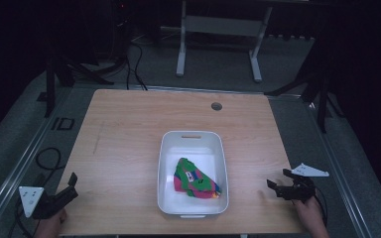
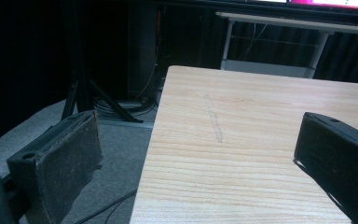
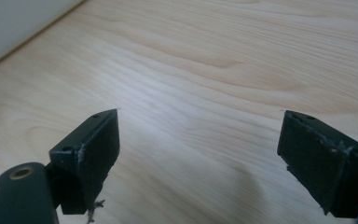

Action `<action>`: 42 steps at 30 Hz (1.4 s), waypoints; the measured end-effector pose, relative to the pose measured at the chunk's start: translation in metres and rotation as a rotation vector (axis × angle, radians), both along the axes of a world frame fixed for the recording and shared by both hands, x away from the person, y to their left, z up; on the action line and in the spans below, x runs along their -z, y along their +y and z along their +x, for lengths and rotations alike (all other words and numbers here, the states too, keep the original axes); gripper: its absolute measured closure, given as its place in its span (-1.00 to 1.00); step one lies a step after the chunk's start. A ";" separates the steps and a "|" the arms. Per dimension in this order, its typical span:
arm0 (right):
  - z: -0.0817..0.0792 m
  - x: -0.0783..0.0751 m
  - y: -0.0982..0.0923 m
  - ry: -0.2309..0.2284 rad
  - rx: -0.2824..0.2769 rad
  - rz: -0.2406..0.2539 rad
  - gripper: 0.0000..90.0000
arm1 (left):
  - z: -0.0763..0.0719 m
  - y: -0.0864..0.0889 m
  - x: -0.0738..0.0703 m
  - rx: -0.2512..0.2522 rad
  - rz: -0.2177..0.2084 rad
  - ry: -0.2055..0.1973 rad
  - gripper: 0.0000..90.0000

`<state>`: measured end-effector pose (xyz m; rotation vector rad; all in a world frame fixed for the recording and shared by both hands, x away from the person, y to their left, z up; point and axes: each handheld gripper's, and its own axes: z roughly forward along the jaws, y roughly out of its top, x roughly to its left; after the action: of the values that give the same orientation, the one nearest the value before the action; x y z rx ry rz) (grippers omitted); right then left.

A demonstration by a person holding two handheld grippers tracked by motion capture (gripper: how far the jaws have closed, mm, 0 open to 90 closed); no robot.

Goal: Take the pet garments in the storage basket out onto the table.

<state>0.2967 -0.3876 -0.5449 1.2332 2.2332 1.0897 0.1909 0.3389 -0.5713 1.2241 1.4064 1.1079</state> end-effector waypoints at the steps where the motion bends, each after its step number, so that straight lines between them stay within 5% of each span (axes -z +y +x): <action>1: 0.001 -0.002 0.003 0.021 -0.027 -0.002 -0.72 | 0.000 0.000 0.000 0.000 0.000 0.000 -0.97; 3: 0.002 -0.008 0.010 0.015 -0.090 -0.008 -0.71 | 0.000 0.000 0.000 0.002 0.003 0.003 -0.97; 6: 0.004 -0.015 0.018 0.062 -0.191 0.049 -0.71 | 0.000 0.000 0.000 0.003 0.003 0.002 -0.97; 16: 0.005 -0.049 0.059 0.073 -0.407 0.010 -0.70 | 0.000 0.000 0.000 0.005 0.001 -0.002 -0.97; 27: 0.011 -0.088 0.109 0.039 -0.546 -0.050 -0.71 | 0.000 0.000 0.000 0.005 0.003 -0.005 -0.97; 34: 0.015 -0.101 0.138 0.026 -0.600 -0.040 -0.73 | 0.000 0.000 0.000 0.007 0.002 -0.004 -0.97; 42: 0.019 -0.107 0.190 0.026 -0.687 -0.106 -0.71 | -0.001 0.000 0.000 0.010 -0.003 -0.005 -0.97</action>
<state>0.3162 -0.1976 -0.4381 0.4250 2.7744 1.1479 0.1904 0.3393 -0.5714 1.2248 1.3960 1.1007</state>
